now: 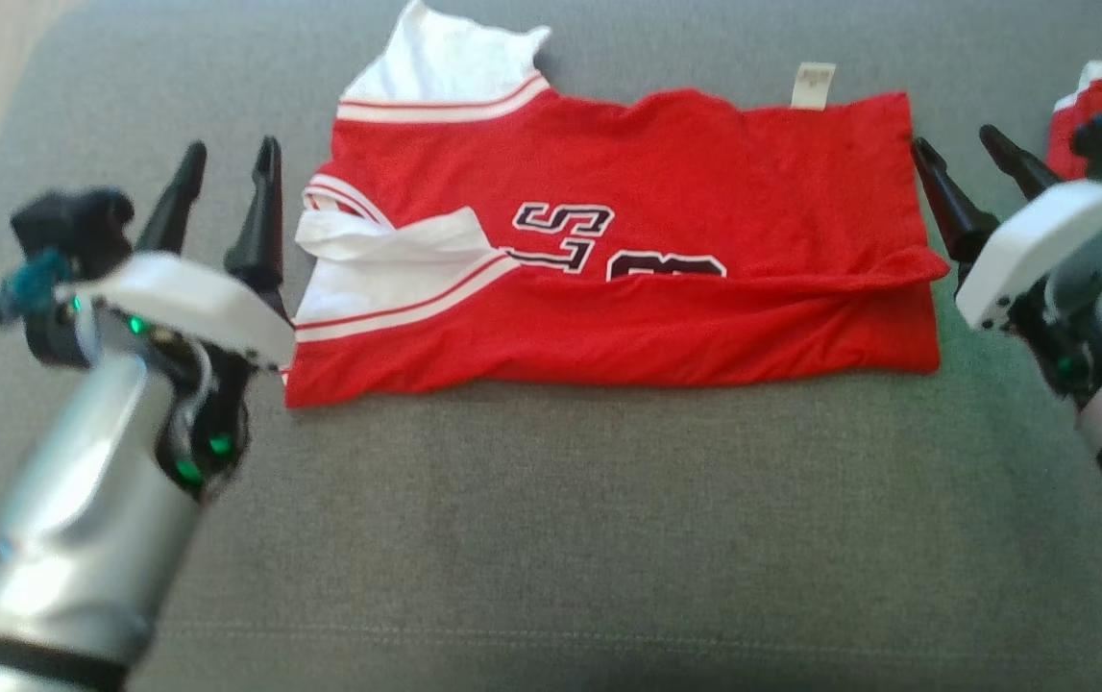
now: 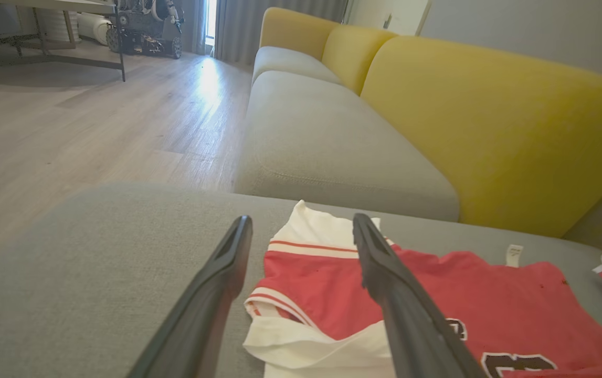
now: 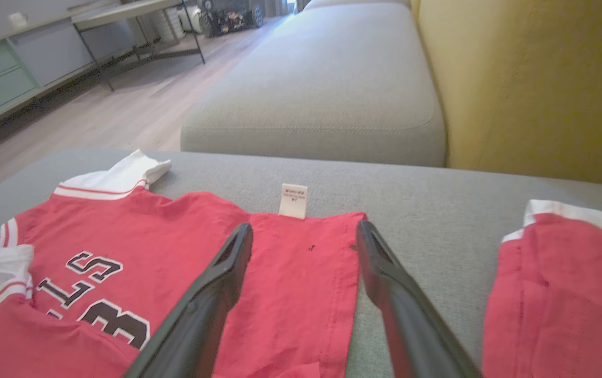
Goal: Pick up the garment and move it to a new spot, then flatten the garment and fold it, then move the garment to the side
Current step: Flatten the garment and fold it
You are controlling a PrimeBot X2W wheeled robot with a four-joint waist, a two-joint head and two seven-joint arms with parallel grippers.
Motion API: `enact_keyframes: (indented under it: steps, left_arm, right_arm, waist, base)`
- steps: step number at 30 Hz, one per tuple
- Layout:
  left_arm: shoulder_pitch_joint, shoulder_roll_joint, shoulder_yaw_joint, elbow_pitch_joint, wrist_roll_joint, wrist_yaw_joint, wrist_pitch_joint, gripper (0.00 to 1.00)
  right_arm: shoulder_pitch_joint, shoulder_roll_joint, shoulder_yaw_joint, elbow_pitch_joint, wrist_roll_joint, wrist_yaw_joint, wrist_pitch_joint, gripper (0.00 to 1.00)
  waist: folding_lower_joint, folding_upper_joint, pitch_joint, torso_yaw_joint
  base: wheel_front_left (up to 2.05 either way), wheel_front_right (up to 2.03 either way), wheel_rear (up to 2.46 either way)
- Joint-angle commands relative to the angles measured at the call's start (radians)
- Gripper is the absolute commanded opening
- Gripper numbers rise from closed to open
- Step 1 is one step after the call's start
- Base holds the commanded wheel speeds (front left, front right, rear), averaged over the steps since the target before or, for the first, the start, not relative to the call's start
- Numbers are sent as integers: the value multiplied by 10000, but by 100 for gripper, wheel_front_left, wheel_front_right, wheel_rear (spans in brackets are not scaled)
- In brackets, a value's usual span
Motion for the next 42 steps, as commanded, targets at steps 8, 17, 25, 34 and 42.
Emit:
enact_keyframes:
  steps: [8,17,25,34,42]
  left_arm:
    - [2965,-1519,3151,-2572,1990,138,-122,100]
    - [4986,-3011,4357,-2689,2895,-623,-123,100]
    - [5381,-3248,4921,-2225,3778,-869,-123,100]
    - [4996,-3260,5045,-1043,4005,-743,-123,100]
    - [4141,-3248,5413,784,4294,-342,-124,100]
  right_arm:
    - [1700,809,-1256,190,-1125,-9,-2521,100]
    - [4025,2344,-3485,-959,-2467,-9,-2991,100]
    - [5381,3291,-4778,-2350,-3827,-9,-2812,100]
    - [5898,3706,-5332,-3657,-4561,-9,-2095,100]
    - [6105,3925,-5445,-4408,-4839,-9,-1712,100]
  waist:
    - [0,0,-1188,103]
    - [0,0,-1513,-199]
    - [0,0,-1531,-537]
    - [0,0,-1425,-810]
    - [0,0,-1098,-1123]
  base:
    - [0,0,0]
    - [0,0,0]
    - [0,0,0]
    - [0,0,0]
    - [0,0,0]
